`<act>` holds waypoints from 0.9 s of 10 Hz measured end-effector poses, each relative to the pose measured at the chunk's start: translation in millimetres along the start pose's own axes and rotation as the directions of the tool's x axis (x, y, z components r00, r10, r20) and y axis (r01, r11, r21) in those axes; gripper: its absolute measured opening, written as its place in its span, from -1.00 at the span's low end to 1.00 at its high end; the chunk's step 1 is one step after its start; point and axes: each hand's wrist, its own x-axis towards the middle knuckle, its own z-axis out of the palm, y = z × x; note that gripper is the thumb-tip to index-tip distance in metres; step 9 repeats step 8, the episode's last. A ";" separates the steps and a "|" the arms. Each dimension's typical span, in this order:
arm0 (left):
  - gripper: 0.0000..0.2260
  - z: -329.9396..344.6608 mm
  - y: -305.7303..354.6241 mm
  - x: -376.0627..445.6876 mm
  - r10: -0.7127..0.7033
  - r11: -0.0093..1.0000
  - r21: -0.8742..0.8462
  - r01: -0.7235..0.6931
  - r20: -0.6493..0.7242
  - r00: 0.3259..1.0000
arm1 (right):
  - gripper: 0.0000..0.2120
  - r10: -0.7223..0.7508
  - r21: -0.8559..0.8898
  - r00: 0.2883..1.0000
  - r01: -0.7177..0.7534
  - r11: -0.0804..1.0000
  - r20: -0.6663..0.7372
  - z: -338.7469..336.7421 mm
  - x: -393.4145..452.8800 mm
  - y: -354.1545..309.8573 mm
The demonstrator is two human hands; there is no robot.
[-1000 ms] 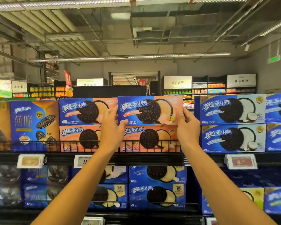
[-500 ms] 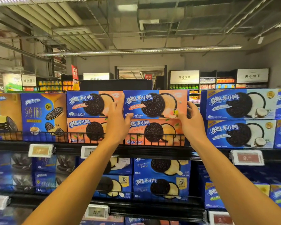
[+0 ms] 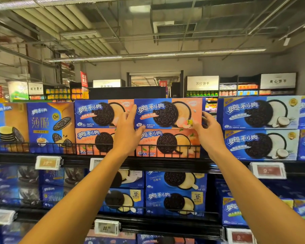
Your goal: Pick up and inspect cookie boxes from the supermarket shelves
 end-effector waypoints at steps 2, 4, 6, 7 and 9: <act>-0.38 -5.3 7.7 -4.1 -0.084 0.988 -0.127 0.088 0.033 0.996 | -0.66 0.014 0.006 1.000 -0.014 1.000 0.027 -1.1 0.1 -3.8; -0.54 -13.0 25.0 -18.1 -0.203 0.935 -0.288 0.208 0.050 0.978 | -0.52 0.056 0.025 0.997 -0.057 0.998 0.047 -14.0 -5.6 -7.2; -0.59 -17.9 42.2 -37.2 -0.324 0.868 -0.367 0.334 0.089 0.942 | -0.48 0.095 0.094 0.990 -0.105 0.990 0.104 -33.4 -19.0 -17.3; -0.63 -22.5 54.3 -46.9 -0.360 0.825 -0.423 0.376 0.119 0.925 | -0.55 0.122 0.162 0.983 -0.144 0.976 0.138 -47.8 -26.0 -23.0; -0.84 -29.1 72.7 -62.0 -0.358 0.789 -0.498 0.361 0.106 0.928 | -0.82 0.155 0.274 0.962 -0.215 0.937 0.224 -75.6 -36.0 -25.1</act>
